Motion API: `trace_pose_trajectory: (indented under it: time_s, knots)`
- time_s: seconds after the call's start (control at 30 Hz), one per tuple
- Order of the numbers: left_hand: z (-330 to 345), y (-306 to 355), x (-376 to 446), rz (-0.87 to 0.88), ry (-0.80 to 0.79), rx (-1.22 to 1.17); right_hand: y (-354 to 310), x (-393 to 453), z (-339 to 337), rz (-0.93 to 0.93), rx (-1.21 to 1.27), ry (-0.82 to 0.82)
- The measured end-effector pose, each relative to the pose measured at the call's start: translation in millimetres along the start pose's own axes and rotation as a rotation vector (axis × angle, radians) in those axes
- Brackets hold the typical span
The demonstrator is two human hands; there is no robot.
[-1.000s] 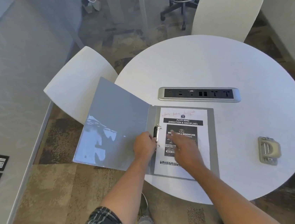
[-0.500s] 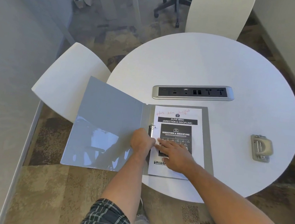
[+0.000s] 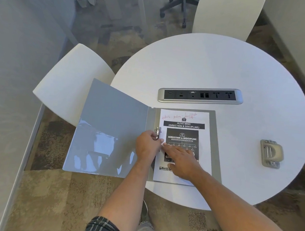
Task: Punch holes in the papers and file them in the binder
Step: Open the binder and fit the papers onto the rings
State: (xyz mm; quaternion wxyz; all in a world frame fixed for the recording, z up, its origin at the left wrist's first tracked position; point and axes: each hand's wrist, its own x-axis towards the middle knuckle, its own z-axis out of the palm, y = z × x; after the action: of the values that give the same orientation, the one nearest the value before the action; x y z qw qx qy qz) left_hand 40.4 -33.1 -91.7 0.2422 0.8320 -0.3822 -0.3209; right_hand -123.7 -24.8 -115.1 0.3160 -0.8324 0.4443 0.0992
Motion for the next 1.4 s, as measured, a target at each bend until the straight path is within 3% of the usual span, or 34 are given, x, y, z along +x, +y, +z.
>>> trace_pose_trajectory:
  time_s: [0.13,0.33,0.47,0.7,0.83,1.0,1.4]
  knots:
    - [2,-7,1,0.054,-0.043,-0.053,-3,1,-3,0.033,0.080,0.041]
    - [0,-11,12,-0.042,-0.097,-0.137,-11,11,-4,0.070,0.085,0.099]
    - [2,-15,14,-0.201,-0.169,-0.247,-15,18,-4,0.206,0.336,0.185]
    - [-2,-23,20,-0.185,-0.230,-0.227,-23,33,-3,0.367,0.654,0.221]
    - [-4,-27,23,-0.176,-0.282,-0.180,-26,28,-11,0.363,0.769,0.185]
    - [-11,-24,29,-0.165,-0.411,-0.122,-25,24,-9,0.348,0.717,0.216]
    - [-18,-26,27,-0.127,-0.490,-0.071,-14,32,10,0.322,0.603,0.196]
